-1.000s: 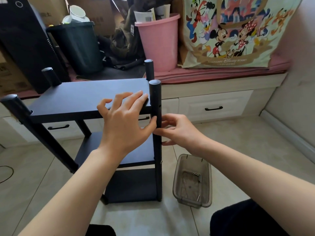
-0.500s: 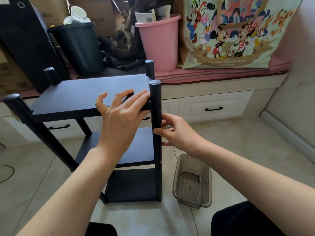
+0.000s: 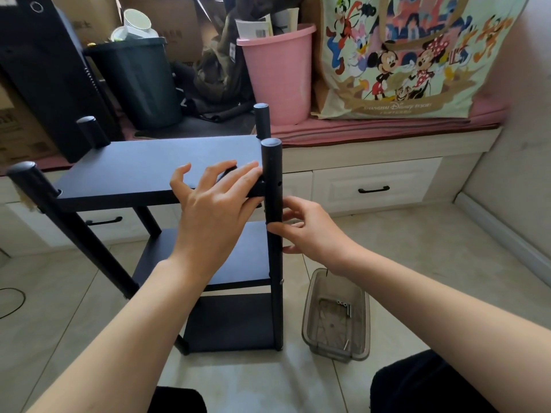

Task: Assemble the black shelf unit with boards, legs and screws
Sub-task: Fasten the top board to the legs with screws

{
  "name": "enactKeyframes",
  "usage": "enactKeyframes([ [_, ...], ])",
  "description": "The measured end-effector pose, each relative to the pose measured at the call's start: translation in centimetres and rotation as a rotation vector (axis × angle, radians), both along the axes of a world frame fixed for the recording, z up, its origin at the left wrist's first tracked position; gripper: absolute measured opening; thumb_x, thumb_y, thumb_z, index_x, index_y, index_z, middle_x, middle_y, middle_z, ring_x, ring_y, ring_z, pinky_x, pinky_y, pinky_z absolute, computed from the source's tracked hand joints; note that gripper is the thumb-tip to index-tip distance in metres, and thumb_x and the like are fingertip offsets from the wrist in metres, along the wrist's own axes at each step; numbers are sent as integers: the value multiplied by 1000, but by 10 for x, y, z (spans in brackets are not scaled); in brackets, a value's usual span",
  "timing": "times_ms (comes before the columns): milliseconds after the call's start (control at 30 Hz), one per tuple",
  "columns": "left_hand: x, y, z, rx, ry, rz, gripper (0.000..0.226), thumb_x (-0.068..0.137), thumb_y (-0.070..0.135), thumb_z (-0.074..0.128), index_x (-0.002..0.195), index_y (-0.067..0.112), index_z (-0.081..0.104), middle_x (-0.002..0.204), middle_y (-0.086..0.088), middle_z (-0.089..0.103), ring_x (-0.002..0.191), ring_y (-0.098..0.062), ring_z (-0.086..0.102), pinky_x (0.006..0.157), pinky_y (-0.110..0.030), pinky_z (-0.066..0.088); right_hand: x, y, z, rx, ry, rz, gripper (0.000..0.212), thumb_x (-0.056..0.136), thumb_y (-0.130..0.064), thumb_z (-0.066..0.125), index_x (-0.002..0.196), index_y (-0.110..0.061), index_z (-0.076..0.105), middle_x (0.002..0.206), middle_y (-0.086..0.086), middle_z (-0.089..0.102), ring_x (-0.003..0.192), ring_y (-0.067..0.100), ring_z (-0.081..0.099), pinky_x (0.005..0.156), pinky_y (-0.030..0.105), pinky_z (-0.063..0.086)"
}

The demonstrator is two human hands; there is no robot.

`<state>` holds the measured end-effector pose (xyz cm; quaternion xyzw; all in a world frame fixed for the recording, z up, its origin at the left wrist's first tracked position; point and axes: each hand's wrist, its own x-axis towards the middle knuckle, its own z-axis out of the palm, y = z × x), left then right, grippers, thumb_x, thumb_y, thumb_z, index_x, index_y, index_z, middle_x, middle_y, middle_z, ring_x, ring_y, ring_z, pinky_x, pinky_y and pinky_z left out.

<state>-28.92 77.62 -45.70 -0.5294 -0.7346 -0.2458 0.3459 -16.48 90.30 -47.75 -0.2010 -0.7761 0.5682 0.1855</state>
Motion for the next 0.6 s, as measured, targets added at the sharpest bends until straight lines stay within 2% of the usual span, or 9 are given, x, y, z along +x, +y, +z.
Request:
enactKeyframes([
  [233, 17, 8, 0, 44, -127, 57, 52, 90, 54, 59, 122, 15, 70, 128, 0, 69, 128, -25, 58, 112, -53, 16, 2, 2, -2, -19, 16, -3, 31, 90, -19, 70, 121, -21, 63, 109, 3, 68, 98, 17, 69, 77, 39, 62],
  [367, 23, 17, -2, 131, -191, 80, 42, 88, 49, 68, 113, 15, 73, 118, 0, 73, 122, -25, 60, 110, -49, 18, 7, 12, -9, -101, -18, 20, 33, 90, -12, 68, 121, -21, 62, 109, -1, 70, 98, 12, 70, 80, 38, 62],
  [433, 25, 20, -4, 160, -216, 78, 38, 89, 47, 68, 110, 15, 73, 112, 1, 74, 118, -23, 62, 109, -47, 18, 10, 24, -18, -61, -116, -12, 29, 91, -15, 67, 119, -22, 62, 107, -3, 71, 98, 10, 69, 78, 36, 62],
  [533, 26, 21, -6, 188, -226, 56, 34, 90, 44, 69, 108, 15, 73, 108, 1, 74, 114, -22, 63, 107, -42, 17, 18, 44, -50, -3, -401, -50, 29, 92, -18, 66, 120, -17, 61, 112, 2, 67, 101, 16, 66, 80, 34, 60],
  [600, 25, 22, -6, 199, -218, 42, 33, 90, 43, 70, 106, 15, 72, 107, 1, 74, 113, -22, 63, 105, -40, 16, 23, 54, -83, 55, -591, -11, 31, 92, -20, 66, 122, -12, 62, 116, 5, 65, 100, 18, 64, 75, 28, 55],
])
